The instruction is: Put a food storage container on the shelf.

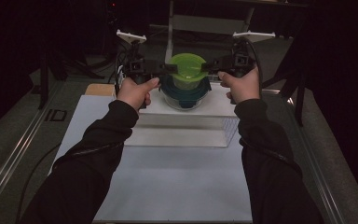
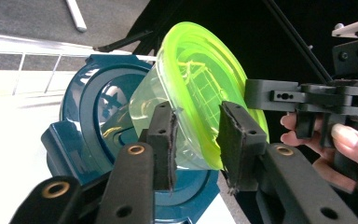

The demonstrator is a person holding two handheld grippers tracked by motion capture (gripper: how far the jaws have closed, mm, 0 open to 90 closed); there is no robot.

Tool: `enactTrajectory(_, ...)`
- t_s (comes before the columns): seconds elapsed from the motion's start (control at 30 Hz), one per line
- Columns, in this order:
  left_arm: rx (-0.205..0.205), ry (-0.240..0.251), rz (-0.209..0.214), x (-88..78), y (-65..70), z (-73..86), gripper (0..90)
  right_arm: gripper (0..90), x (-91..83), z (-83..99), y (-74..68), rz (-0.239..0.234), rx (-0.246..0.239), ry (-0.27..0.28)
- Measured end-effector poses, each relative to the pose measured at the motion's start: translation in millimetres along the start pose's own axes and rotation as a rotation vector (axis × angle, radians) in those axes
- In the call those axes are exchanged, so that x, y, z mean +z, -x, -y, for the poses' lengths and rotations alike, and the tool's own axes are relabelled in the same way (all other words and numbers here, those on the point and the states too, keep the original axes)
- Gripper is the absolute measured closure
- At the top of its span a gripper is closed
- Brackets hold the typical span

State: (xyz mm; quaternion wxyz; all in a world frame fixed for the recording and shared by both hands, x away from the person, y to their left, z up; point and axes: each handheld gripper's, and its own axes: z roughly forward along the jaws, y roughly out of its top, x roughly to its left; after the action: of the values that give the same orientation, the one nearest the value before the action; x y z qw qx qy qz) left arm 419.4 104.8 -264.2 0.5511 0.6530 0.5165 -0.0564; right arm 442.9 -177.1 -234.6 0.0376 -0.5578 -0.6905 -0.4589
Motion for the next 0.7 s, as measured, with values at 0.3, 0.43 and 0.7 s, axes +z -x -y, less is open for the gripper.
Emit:
enactTrajectory(0.3,0.013,-0.008,0.013,-0.4,3.0,-1.6,50.2,53.2,0.0,-2.4,0.7,-0.010,-0.017,0.017)
enactTrajectory(0.43,0.015,0.003,0.016,-5.6,2.4,0.7,48.6,45.7,-0.3,-1.1,-2.0,-0.014,-0.044,0.007)
enactTrajectory(0.7,0.057,0.023,0.025,-21.0,5.5,9.8,45.9,33.3,-9.6,5.4,-1.6,-0.036,-0.073,0.023)
